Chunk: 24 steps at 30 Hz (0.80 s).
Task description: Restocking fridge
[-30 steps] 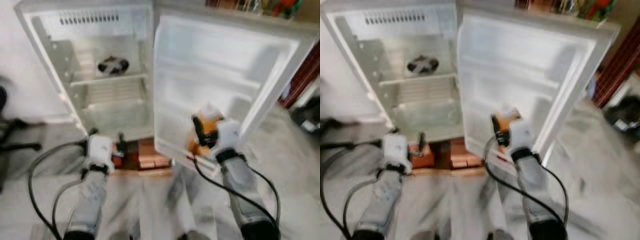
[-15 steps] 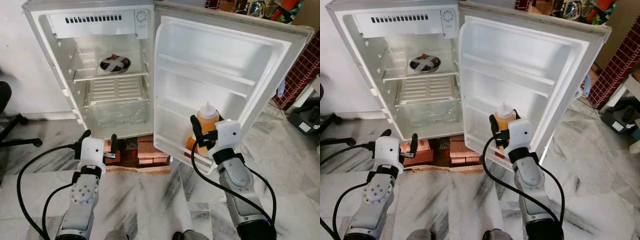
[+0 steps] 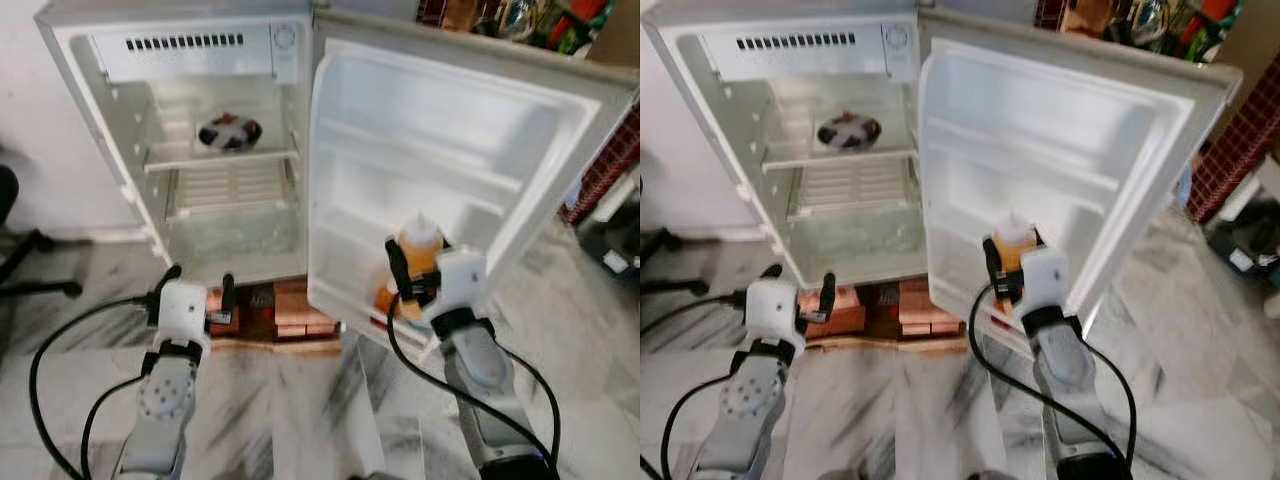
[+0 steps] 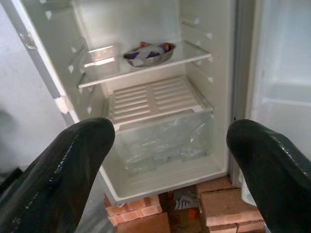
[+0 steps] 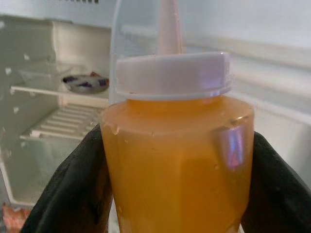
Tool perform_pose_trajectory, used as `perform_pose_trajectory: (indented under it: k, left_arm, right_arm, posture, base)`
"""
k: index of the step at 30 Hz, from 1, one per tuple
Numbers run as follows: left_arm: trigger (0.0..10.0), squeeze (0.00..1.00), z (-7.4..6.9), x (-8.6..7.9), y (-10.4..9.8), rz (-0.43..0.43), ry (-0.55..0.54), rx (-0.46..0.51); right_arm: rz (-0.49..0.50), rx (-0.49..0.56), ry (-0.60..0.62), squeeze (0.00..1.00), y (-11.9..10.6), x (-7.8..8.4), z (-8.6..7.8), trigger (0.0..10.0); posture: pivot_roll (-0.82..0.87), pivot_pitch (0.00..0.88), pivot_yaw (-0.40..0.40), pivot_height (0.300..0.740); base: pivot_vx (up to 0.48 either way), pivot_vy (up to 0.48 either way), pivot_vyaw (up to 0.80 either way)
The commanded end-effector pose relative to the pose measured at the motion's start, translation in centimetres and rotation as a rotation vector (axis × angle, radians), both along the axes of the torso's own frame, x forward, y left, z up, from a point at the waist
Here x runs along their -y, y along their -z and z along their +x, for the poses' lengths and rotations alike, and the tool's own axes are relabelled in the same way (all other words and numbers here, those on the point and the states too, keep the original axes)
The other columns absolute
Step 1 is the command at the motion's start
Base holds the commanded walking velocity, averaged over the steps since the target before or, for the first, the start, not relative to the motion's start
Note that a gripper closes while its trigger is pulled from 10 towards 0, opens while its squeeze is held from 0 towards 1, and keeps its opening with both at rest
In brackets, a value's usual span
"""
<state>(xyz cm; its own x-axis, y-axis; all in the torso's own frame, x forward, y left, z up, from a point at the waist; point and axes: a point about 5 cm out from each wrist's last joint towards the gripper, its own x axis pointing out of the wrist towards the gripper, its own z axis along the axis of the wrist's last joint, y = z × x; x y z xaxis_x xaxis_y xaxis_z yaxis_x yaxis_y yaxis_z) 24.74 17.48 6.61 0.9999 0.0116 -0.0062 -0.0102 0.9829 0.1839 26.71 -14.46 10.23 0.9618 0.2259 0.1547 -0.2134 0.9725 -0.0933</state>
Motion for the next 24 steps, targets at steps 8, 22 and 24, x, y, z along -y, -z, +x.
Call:
perform_pose_trajectory:
  k: [8, 22, 24]
  left_arm:
    - [10.0, 0.00, -0.14, 0.21, -0.11, -0.006, 0.008, -0.014]
    - [10.0, 0.00, -0.13, 0.23, -0.04, -0.017, 0.005, -0.031]
    - [10.0, 0.00, -0.18, 0.21, 0.05, -0.021, 0.000, -0.038]
  right_arm:
    - [-0.002, 0.028, 0.005, 0.00, -0.77, 0.15, 0.01, 10.0]
    - [-0.006, 0.027, 0.000, 0.00, -0.88, 0.07, 0.23, 10.0]
    - [-0.006, 0.022, 0.002, 0.00, -0.78, 0.17, 0.12, 10.0]
  posture:
    - [0.11, 0.092, -0.021, 0.740]
    - [0.11, 0.108, -0.019, 0.740]
    - [0.11, 0.108, -0.019, 0.740]
  base:
    - [0.337, 0.000, 0.00]
    - [0.254, 0.000, 0.00]
    - [0.000, 0.000, 0.00]
